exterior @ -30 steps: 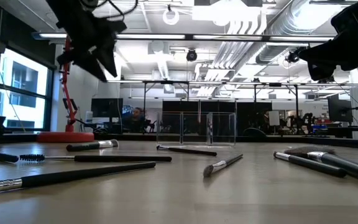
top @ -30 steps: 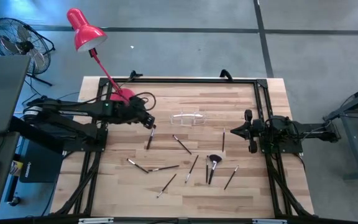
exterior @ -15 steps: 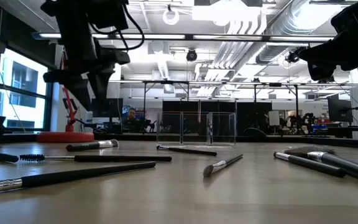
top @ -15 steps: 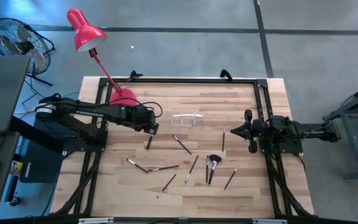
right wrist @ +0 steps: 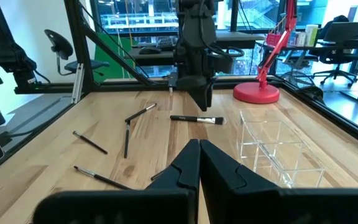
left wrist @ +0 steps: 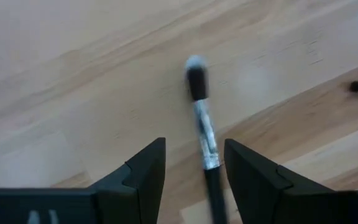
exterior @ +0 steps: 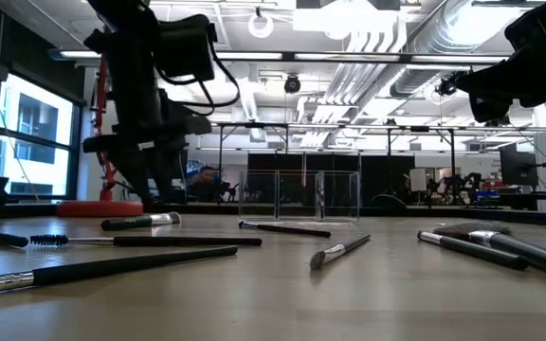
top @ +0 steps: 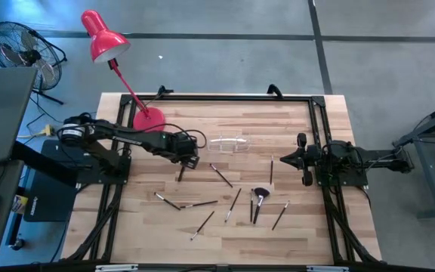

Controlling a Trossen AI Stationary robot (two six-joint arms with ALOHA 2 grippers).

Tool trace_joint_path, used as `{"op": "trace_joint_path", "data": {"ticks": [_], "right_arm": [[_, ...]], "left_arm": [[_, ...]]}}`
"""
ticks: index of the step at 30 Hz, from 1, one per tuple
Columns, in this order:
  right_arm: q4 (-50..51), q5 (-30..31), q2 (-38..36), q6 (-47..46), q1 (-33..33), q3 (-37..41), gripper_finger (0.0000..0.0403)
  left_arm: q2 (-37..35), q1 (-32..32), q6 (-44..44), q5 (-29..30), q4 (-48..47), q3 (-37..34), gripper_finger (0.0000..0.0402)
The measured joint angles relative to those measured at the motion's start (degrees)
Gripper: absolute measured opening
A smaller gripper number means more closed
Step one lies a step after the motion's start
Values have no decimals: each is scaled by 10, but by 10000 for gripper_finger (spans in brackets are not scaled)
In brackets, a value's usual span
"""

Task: Pick & Place Makeup Supplies
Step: Put the makeup brush into the transparent organizer

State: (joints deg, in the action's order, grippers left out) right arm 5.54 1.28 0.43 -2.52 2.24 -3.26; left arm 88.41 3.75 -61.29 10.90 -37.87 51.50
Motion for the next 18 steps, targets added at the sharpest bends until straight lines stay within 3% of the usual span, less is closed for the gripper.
{"op": "trace_joint_path", "data": {"ticks": [18], "right_arm": [[-2, 0, 0, 0, 0, 0, 5]], "left_arm": [[71, 0, 15, 1, 47, 1, 162]]}}
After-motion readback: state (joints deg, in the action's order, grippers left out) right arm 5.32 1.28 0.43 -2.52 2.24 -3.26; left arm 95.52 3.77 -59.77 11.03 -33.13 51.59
